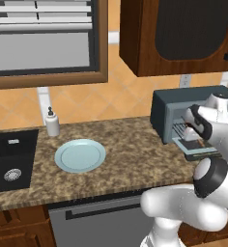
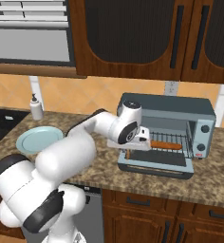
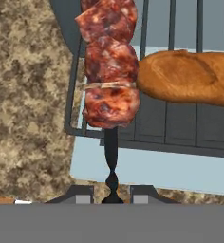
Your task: Pick up the kebab skewer and baguette bread, and place them inside the toaster oven. Close the toaster oven door and start by setting the timer.
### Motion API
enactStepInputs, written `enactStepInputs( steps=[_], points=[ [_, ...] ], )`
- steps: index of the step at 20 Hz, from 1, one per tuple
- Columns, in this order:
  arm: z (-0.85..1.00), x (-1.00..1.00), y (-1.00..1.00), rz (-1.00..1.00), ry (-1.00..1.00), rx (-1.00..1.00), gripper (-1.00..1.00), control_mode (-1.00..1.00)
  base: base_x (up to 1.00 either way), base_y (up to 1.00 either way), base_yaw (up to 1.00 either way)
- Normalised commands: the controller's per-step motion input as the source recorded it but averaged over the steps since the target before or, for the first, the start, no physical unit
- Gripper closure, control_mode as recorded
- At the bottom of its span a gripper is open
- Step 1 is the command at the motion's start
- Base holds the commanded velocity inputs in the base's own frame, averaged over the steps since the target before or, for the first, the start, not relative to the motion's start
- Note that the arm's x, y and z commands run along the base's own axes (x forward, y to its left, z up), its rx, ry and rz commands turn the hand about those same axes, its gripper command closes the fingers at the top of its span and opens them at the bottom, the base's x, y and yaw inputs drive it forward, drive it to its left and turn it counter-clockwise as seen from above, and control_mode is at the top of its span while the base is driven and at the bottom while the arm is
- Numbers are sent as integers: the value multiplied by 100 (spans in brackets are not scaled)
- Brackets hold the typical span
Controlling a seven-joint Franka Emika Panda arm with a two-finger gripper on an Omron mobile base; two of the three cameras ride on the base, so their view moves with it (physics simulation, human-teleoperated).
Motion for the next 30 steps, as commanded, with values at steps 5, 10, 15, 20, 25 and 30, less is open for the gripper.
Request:
enactStepInputs(
  steps=[5, 10, 15, 20, 25, 30],
  points=[
    [-20, 35, -20, 1, 6, -2, 100, -100, 0, 0, 0],
    [-3, 29, -24, 0, 7, 0, 100, -100, 0, 0, 0],
    [0, 8, -10, 0, 5, 0, 100, -100, 0, 0, 0],
    [2, -3, 0, -7, 2, 0, 100, -100, 0, 0, 0],
    [1, 0, 2, -8, 0, 0, 100, -100, 0, 0, 0],
    [2, 0, 19, -6, 0, -2, 100, -100, 0, 0, 0]
  ],
)
